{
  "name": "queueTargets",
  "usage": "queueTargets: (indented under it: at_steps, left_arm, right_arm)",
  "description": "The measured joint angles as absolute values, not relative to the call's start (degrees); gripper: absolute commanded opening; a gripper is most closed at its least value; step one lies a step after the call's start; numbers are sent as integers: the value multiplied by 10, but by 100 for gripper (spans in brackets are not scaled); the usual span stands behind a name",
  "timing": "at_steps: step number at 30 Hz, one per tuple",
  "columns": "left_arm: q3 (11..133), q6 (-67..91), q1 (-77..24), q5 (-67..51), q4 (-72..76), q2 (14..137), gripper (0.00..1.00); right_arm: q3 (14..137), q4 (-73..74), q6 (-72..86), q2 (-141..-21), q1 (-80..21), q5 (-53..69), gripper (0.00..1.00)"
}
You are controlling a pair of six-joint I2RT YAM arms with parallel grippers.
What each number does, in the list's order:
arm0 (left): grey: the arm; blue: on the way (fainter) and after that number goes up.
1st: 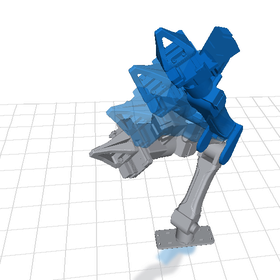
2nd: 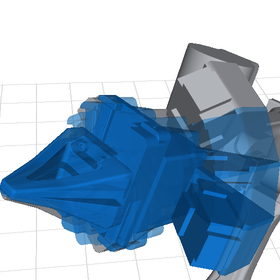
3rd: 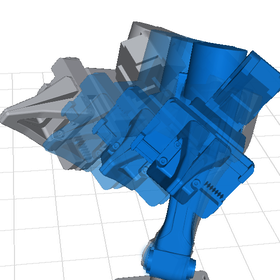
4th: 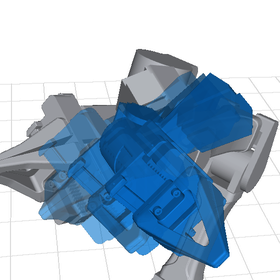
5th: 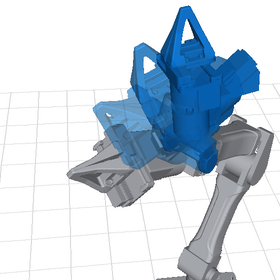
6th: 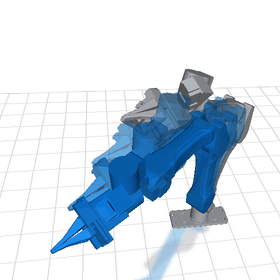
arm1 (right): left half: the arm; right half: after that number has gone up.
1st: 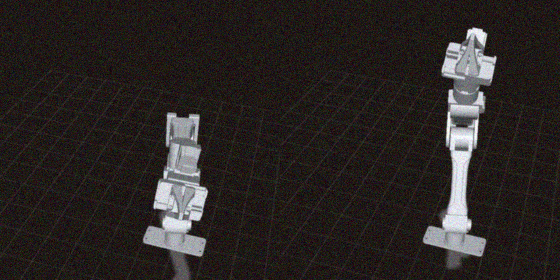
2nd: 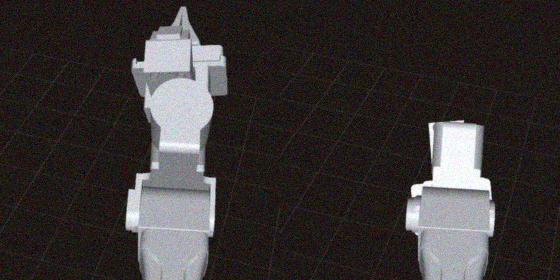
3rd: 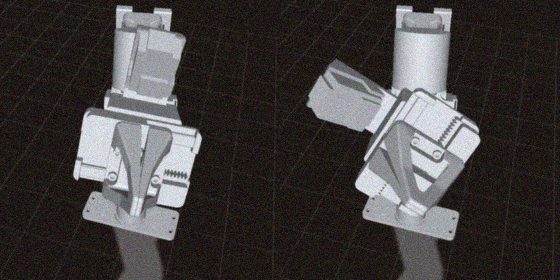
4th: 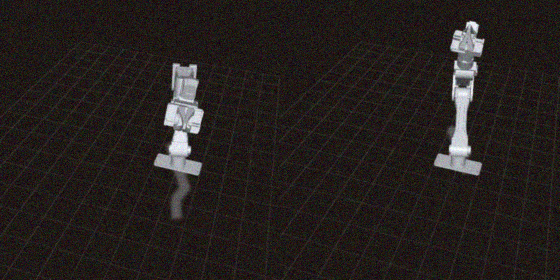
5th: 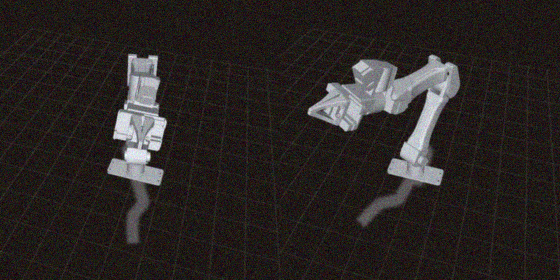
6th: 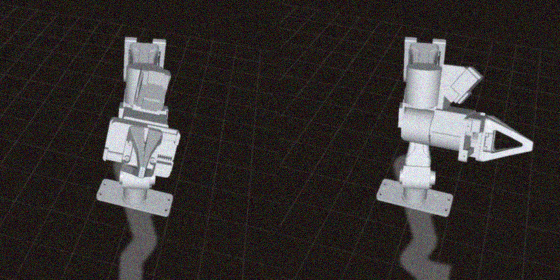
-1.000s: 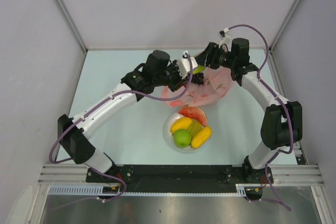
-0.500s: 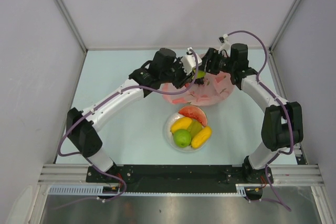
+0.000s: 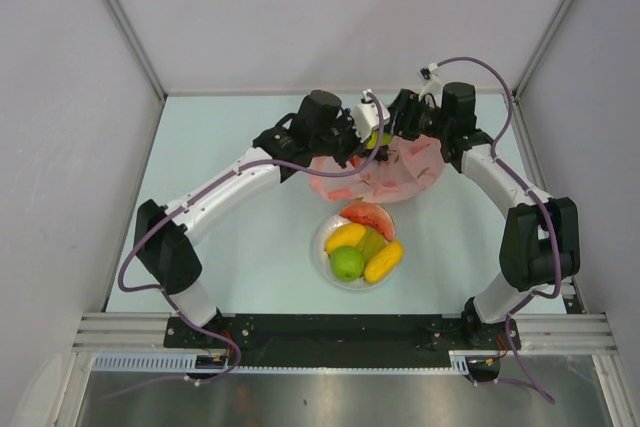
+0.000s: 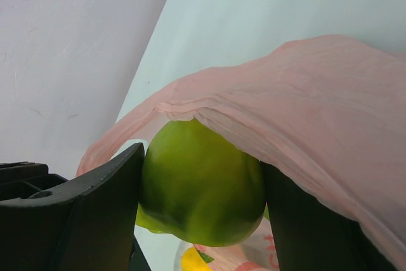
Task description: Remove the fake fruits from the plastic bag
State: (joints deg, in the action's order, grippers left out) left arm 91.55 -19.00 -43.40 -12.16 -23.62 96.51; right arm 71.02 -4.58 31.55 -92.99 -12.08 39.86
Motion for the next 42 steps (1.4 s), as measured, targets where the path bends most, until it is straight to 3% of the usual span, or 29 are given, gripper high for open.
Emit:
queueTargets:
  at_steps: [2, 3, 4, 19, 34, 42]
  left_arm:
    - [916, -190, -434, -128, -237, 965, 0]
    - [916, -190, -433, -134, -239, 965, 0]
    - [916, -190, -433, -139, -241, 965, 0]
    - [910, -214, -423, -294, -346, 872, 0]
    - [754, -337, -394, -337, -428, 865, 0]
    - [739, -359, -395, -394, -421, 866, 0]
  right_arm:
    - [710, -46, 315, -930, -121, 399, 57]
    - [709, -46, 316, -930, -120, 399, 93]
    - [709, -46, 316, -930, -119, 399, 99]
    - [707, 6, 287, -951, -81, 319, 100]
    - [703, 25, 253, -971, -82, 282, 100]
    - [703, 29, 242, -988, -88, 273, 100]
